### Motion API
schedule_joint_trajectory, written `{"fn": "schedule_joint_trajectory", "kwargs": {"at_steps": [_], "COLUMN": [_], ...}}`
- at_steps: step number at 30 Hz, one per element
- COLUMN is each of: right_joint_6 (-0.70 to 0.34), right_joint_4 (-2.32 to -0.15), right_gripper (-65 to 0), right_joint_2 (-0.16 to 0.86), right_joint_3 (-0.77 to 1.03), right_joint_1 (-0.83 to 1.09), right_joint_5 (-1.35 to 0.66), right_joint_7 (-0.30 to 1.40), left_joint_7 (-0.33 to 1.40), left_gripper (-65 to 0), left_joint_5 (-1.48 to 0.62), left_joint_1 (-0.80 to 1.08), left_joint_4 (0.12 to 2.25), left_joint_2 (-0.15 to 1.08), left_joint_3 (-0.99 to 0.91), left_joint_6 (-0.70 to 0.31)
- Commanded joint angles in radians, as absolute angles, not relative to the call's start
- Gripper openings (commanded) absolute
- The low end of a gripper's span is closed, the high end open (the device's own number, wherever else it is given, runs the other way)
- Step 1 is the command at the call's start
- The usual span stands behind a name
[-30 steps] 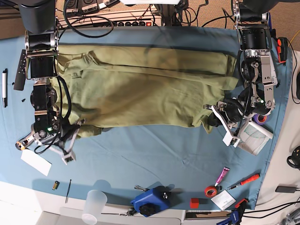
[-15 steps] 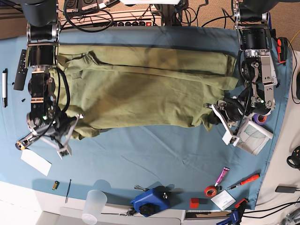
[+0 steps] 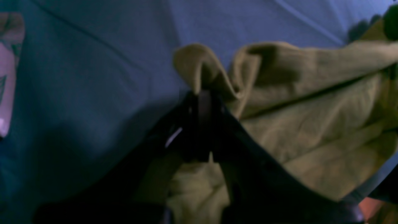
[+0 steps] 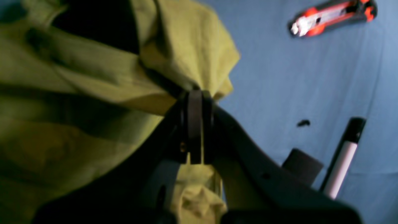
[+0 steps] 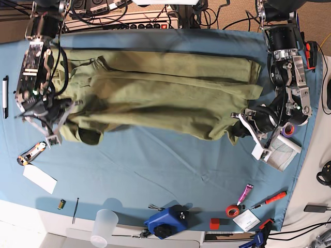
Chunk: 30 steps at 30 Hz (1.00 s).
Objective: Layout the t-shirt on the table in an organized manner, then fold the t-shirt properly
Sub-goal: 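Lift the hem with both grippers and fold it over toward the collar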
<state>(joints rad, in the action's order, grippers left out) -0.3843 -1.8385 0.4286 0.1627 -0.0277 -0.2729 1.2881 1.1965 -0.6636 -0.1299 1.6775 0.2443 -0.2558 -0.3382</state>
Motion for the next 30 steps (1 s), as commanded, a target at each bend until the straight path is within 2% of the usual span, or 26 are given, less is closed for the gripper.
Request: {"fn": "schedule_joint_trajectory", "kwargs": {"at_steps": [1, 11, 30], "right_joint_6": [-0.379, -0.379, -0.384], "right_joint_4": [-1.872, -1.989, -1.99], "right_gripper": [-65.0, -65.0, -65.0], "right_joint_2": [0.445, 0.44, 0.365], "right_joint_3": [0.188, 0.329, 0.331], "right_joint_1": [-0.03, 0.136, 0.218], "right_joint_5": [-0.269, -0.27, -0.269], "right_joint_7": [1.259, 1.248, 1.205], "left_joint_7": [1.187, 1.194, 1.234], "left_gripper": [-65.0, -65.0, -65.0], "left_joint_5": [-0.678, -0.717, -0.797], "left_joint_1": [-0.136, -0.071, 0.006], "left_joint_4": [1.7, 1.743, 1.777], "left_joint_2": [0.253, 0.253, 0.252], "left_joint_3": [-0.261, -0.374, -0.413], "left_joint_6": [-0.341, -0.339, -0.364]}}
